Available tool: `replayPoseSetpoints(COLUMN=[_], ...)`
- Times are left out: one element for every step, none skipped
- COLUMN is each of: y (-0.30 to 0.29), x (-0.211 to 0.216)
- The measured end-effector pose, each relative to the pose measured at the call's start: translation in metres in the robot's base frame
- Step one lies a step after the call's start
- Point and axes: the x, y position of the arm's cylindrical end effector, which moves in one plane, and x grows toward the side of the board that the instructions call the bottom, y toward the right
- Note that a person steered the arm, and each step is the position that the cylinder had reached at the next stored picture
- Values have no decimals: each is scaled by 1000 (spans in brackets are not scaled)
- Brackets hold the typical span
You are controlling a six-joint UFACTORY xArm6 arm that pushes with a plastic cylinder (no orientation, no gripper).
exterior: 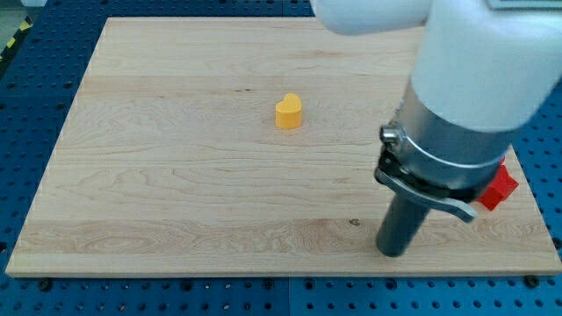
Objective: Move your arm towards bottom right of the board
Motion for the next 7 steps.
replayPoseSetpoints(y=[3,7,7,7,7,6,5], x=[7,12,12,12,12,12,12])
